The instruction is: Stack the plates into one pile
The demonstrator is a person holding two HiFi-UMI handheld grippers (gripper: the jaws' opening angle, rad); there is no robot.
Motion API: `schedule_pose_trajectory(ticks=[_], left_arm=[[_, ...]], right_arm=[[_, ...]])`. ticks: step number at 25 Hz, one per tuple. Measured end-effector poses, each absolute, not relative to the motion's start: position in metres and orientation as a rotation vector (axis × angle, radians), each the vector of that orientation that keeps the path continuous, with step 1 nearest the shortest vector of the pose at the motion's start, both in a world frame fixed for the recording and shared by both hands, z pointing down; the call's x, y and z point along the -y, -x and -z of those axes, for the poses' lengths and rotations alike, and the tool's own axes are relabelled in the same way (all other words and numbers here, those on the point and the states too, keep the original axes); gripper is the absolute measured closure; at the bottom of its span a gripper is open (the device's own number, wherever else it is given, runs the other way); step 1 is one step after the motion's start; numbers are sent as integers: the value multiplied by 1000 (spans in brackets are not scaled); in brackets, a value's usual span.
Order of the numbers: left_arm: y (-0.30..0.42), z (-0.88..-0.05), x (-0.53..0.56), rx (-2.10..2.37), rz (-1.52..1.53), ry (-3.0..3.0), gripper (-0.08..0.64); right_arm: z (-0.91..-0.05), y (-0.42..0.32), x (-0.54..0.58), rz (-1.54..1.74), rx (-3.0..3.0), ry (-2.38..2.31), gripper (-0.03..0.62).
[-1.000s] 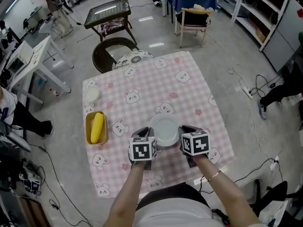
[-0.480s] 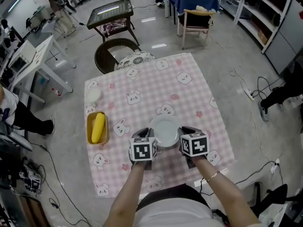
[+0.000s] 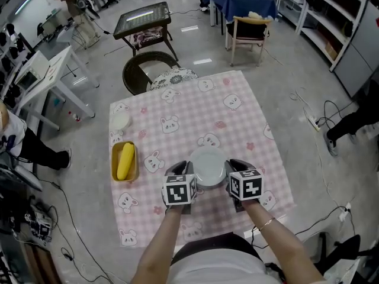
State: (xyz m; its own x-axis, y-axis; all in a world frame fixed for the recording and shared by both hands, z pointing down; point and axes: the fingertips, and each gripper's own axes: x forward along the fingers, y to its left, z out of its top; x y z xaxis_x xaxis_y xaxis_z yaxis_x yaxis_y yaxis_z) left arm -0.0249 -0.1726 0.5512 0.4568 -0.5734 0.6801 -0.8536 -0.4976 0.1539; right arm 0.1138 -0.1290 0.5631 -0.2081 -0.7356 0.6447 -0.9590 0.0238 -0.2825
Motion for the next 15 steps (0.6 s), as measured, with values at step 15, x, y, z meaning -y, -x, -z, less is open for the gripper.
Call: schedule_pose_trajectory(ticks=[15], left_arm=[[46, -459, 162, 1282, -581, -2405, 514]], right_arm=[[-454, -111, 113, -722, 2180, -1891, 586]])
